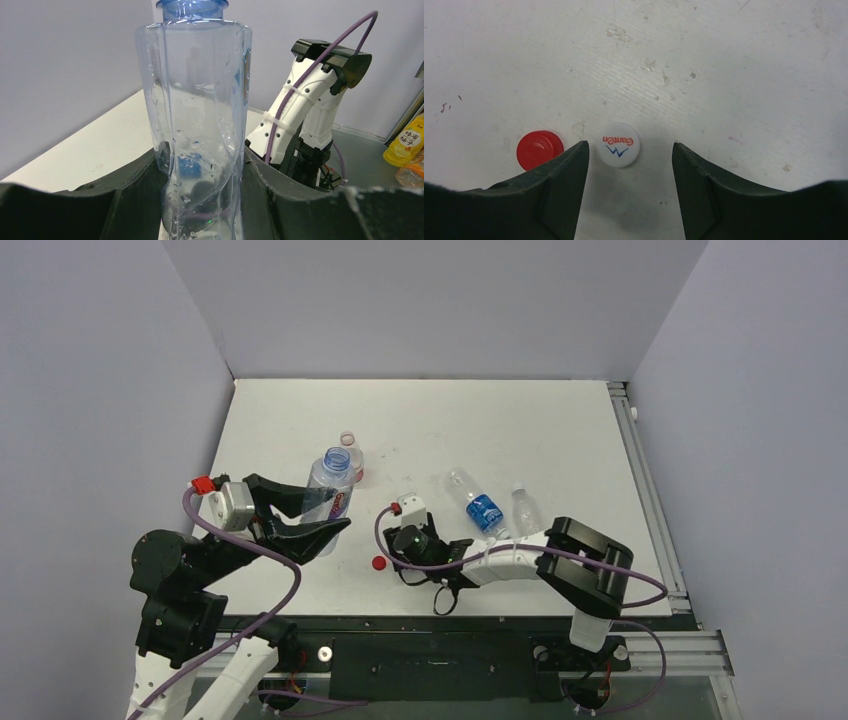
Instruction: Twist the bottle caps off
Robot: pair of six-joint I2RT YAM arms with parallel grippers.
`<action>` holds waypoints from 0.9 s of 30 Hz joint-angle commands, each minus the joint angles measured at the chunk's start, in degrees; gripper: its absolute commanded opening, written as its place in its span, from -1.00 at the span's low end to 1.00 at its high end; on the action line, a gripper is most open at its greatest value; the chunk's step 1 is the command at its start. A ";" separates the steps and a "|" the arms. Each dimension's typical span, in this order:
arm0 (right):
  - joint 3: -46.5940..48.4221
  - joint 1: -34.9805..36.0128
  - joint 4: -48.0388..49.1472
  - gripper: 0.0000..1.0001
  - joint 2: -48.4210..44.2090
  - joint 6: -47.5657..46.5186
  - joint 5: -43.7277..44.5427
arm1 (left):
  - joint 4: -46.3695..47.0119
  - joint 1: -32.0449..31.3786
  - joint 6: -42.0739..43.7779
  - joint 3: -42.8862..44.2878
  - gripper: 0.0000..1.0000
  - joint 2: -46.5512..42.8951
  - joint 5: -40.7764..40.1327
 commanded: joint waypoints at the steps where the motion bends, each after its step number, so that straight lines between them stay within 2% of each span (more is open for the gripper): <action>1: -0.26 -0.23 -2.23 0.16 -9.40 -0.57 2.10 | 1.32 0.35 0.20 0.96 -0.57 0.28 -1.09; 6: 2.62 -1.54 -9.07 0.18 -22.86 -3.66 0.68 | 1.95 0.35 0.05 0.63 -0.57 0.37 -1.43; 10: 10.90 -2.68 -15.26 0.33 -34.38 -7.01 -3.35 | 2.17 0.35 0.08 -0.16 -0.57 0.34 -1.69; 13: 17.65 -3.20 -18.00 0.47 -39.67 -8.74 -8.33 | 2.51 0.35 0.33 -0.89 -0.57 0.17 -1.84; 18: 31.13 -3.13 -19.64 0.55 -40.85 -8.71 -20.22 | 3.05 0.35 1.15 -2.45 -0.57 0.10 -1.50; 21: 35.38 -2.39 -18.96 0.59 -38.91 -7.43 -26.17 | 2.72 0.35 2.23 -3.06 -0.57 -0.01 -0.64; 27: 40.94 0.56 -18.32 0.62 -34.12 -7.35 -29.15 | 2.36 0.35 3.95 -3.63 -0.56 0.09 1.85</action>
